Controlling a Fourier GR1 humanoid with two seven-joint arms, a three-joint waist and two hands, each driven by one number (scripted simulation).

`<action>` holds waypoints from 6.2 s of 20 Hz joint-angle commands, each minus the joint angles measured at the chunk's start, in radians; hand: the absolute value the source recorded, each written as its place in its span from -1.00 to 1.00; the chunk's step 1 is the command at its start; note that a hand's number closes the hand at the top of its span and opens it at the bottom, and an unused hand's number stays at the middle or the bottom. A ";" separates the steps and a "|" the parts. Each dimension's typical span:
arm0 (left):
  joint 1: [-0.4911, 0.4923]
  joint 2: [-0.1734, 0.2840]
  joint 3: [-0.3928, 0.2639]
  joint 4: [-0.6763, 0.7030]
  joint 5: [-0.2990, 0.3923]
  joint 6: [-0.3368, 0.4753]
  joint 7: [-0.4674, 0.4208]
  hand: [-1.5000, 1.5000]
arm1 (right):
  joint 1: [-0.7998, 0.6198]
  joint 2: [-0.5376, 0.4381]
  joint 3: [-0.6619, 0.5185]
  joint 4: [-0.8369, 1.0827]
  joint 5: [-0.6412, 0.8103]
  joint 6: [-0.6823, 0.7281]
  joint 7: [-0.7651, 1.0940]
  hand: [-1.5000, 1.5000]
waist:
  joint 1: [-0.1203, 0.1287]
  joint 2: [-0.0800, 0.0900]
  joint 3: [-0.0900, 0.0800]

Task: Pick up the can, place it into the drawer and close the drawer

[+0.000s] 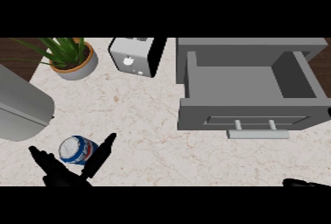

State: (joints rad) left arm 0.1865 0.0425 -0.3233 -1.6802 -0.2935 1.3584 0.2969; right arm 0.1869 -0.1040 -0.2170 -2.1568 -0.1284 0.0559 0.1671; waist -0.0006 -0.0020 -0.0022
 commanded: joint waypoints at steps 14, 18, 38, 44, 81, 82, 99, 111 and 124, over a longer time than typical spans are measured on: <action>0.035 -0.042 0.259 0.211 0.721 -0.259 -0.696 -1.00 | -0.015 0.021 0.016 -0.053 0.069 -0.025 0.051 -1.00 | 0.013 0.000 -0.001; -0.019 -0.042 0.308 0.378 0.928 -0.322 -0.929 -1.00 | 0.005 -0.025 -0.061 -0.103 -0.050 0.020 0.111 -1.00 | 0.003 0.000 -0.001; -0.298 -0.004 0.428 0.859 1.008 -0.712 -1.116 1.00 | -0.101 -0.055 -0.126 -0.088 -0.050 0.023 0.169 -1.00 | -0.007 0.003 0.001; -0.332 0.045 0.423 0.816 0.984 -0.746 -1.048 1.00 | -0.076 -0.024 -0.112 -0.034 -0.021 0.055 0.094 -1.00 | -0.002 0.002 0.002; -1.132 0.031 0.093 0.673 0.641 -0.971 -0.220 1.00 | -0.102 -0.017 -0.105 -0.114 0.029 0.023 0.154 -1.00 | -0.005 0.000 0.002; -1.137 0.037 0.077 0.635 0.623 -0.956 -0.180 1.00 | -0.120 -0.007 -0.090 -0.076 0.071 0.003 0.144 -1.00 | 0.000 -0.001 0.003; -1.633 -0.042 0.111 1.053 0.633 -0.880 -0.098 1.00 | -0.177 -0.011 -0.079 -0.065 0.067 -0.008 0.164 -1.00 | -0.042 0.011 0.004; -1.742 -0.043 0.004 1.241 0.756 -0.857 -0.161 1.00 | -0.193 -0.013 -0.045 -0.095 0.079 -0.001 0.178 -1.00 | -0.076 0.019 0.005; -1.821 -0.043 -0.030 1.369 0.789 -0.705 -0.215 -1.00 | -0.273 -0.093 -0.067 -0.053 0.093 0.024 0.173 -1.00 | -0.104 0.031 0.006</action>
State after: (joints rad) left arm -1.6154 0.0001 -0.3346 -0.3329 0.4853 0.6242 0.0964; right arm -0.0607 -0.1792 -0.3028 -2.2215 -0.0840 0.0755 0.3663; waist -0.1010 0.0248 0.0036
